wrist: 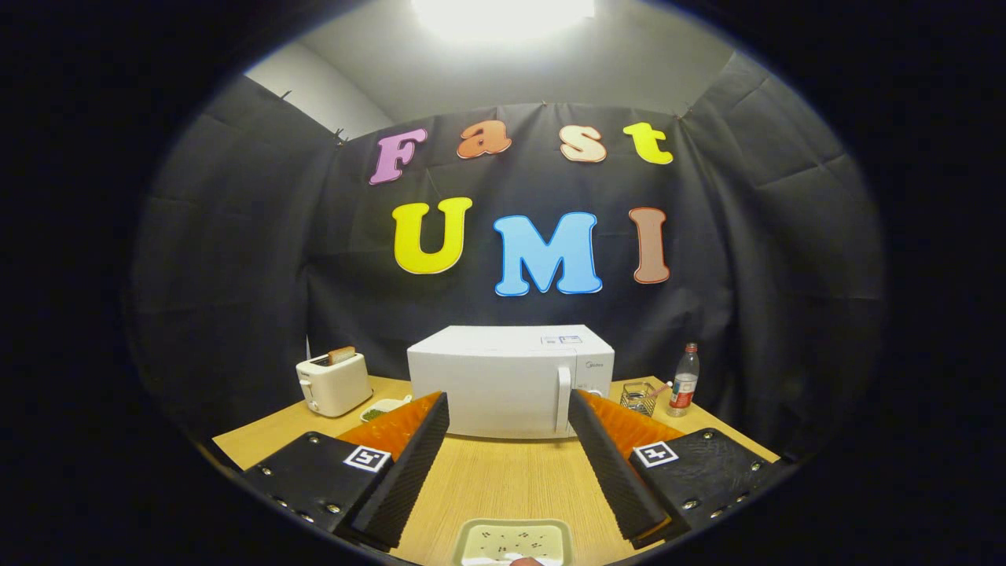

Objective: Open the microwave, put the food inside, and close the microwave door.

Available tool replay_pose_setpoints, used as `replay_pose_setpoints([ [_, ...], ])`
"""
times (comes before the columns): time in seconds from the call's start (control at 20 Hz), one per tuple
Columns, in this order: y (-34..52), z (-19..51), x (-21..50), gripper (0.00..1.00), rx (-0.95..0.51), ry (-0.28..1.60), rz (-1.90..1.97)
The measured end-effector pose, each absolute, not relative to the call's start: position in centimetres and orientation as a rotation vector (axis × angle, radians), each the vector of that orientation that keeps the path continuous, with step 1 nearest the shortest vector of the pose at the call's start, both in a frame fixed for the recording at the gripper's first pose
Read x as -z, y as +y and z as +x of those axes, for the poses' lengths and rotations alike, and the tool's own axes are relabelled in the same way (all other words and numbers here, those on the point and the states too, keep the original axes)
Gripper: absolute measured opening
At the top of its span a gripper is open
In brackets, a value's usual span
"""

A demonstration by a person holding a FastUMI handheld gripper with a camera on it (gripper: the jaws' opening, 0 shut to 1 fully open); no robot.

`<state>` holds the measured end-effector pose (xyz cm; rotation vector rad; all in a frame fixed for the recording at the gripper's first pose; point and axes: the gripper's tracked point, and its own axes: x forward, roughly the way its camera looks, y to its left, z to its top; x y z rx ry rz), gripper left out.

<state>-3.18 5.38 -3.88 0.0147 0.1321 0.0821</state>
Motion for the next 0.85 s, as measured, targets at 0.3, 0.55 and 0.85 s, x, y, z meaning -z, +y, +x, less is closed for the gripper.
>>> replay_pose_setpoints([
  [0.3, 5.0, -3.5, 3.3, 0.97, -0.088, 0.121, 0.025],
  [0.55, 4.6, -3.9, 3.0, 0.97, -0.088, 0.112, 0.033],
  [0.85, 4.7, -4.2, 2.7, 0.97, -0.101, 0.108, 0.032],
])
